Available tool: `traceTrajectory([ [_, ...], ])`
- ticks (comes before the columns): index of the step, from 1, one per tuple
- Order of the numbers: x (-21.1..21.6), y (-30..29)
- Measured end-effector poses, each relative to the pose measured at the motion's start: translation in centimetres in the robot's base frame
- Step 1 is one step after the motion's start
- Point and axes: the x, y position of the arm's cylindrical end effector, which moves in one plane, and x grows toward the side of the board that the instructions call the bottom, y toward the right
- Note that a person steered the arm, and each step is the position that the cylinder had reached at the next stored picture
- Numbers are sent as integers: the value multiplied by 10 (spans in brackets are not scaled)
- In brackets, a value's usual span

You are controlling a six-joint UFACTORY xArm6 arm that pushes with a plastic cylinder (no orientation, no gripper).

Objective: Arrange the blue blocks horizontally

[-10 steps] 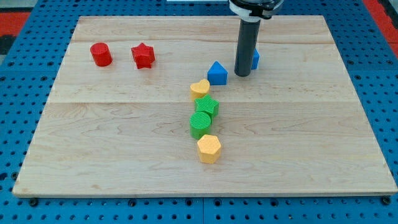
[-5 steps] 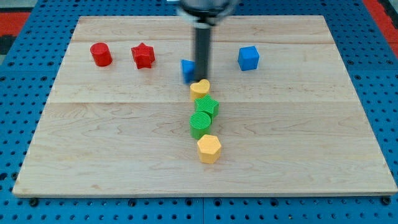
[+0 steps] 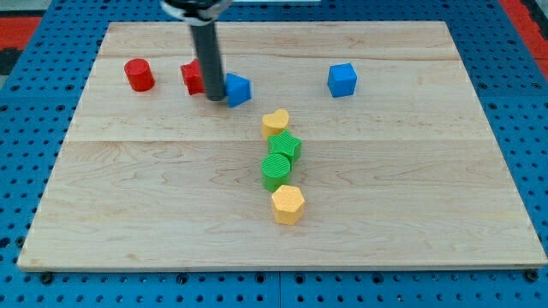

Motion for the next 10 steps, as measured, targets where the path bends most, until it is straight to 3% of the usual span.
traceTrajectory([
  [3, 11, 30],
  [6, -13, 40],
  [7, 9, 45],
  [9, 12, 135],
  [10, 5, 150],
])
